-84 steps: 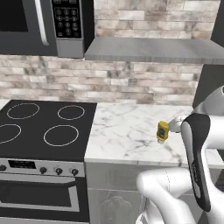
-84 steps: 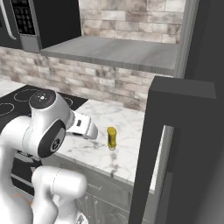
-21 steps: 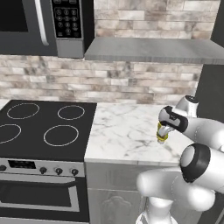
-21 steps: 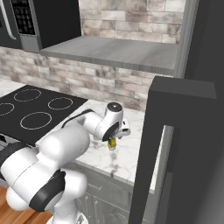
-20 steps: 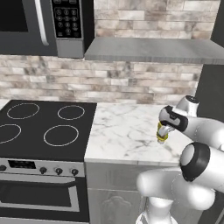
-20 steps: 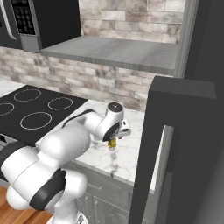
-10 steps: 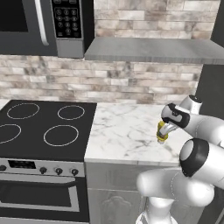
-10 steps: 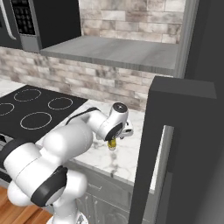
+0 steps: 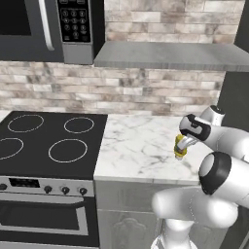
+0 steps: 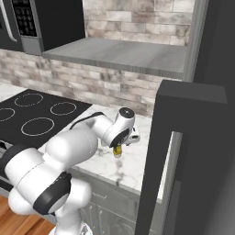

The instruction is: Place the mustard and mustard from the counter to the top shelf of the fridge. If the existing items in the fridge are on the top shelf, move them to other shelves.

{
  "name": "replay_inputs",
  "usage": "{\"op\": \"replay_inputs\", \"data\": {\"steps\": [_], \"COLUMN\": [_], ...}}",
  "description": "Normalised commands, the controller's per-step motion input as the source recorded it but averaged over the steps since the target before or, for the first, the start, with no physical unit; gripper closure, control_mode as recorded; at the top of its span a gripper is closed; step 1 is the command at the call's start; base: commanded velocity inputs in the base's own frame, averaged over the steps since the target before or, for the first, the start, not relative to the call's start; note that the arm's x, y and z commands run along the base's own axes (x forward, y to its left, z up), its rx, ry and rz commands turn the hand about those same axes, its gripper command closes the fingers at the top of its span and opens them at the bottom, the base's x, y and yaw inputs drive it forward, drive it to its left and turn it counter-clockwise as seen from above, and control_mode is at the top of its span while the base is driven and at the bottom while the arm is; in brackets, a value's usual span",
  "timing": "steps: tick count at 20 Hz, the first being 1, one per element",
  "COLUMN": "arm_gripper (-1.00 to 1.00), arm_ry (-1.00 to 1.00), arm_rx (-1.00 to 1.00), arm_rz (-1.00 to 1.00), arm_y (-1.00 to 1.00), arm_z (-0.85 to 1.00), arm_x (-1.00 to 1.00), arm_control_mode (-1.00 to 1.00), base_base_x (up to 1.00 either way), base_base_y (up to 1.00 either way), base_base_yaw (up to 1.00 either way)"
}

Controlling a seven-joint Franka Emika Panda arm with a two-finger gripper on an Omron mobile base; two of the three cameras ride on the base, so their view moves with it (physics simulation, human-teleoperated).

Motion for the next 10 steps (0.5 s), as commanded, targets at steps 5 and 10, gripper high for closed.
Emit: {"op": "replay_inputs", "data": {"steps": [5,10], "arm_gripper": [-1.0,-1.0], "arm_ry": [0.0,0.0], "arm_rx": [0.0,0.01], "arm_rz": [0.0,0.0], "arm_y": [0.0,0.0], "arm_z": [0.0,0.0], "arm_x": [0.04,0.05], "arm_control_mode": [-1.0,-1.0], "base_base_x": [0.0,0.0], "base_base_y": [0.0,0.0], "base_base_yaw": [0.0,0.0]}}
